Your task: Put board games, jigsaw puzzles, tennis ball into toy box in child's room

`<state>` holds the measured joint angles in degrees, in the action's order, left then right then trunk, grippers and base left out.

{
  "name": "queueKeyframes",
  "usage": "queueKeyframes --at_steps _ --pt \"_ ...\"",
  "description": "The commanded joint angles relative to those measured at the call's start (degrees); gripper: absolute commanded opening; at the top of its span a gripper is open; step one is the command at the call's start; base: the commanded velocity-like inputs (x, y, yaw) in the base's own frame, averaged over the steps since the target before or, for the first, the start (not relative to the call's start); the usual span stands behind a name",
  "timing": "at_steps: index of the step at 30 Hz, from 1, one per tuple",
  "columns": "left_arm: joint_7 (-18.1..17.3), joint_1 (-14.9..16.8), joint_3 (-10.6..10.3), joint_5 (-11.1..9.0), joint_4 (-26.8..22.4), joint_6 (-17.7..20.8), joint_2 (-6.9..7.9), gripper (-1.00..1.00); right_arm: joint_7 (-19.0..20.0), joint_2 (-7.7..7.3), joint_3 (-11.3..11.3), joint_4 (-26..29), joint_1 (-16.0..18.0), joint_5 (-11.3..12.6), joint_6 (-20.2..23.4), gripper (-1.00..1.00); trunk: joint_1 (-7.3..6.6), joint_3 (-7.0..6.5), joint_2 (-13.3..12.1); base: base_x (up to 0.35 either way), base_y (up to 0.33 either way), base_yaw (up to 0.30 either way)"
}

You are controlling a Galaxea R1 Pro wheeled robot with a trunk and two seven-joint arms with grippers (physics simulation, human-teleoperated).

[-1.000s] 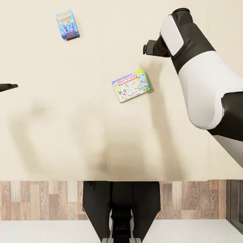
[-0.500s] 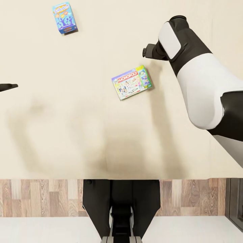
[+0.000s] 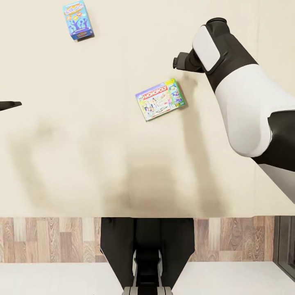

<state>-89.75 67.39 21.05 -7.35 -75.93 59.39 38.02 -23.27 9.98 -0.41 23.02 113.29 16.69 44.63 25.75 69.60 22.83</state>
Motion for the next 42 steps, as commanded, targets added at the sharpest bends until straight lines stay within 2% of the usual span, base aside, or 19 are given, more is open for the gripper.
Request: queueKeyframes --at_steps 1,42 --pt "-0.3 0.0 0.0 0.1 0.0 0.6 0.01 1.0 -0.5 0.02 0.0 0.0 0.0 0.5 0.1 1.0 0.04 0.06 0.1 0.0 0.0 0.0" --pt "-0.3 0.0 -0.4 0.0 0.4 0.6 -0.31 1.0 -0.4 0.02 0.0 0.0 0.0 0.5 0.3 1.0 0.04 0.61 0.1 0.0 0.0 0.0"
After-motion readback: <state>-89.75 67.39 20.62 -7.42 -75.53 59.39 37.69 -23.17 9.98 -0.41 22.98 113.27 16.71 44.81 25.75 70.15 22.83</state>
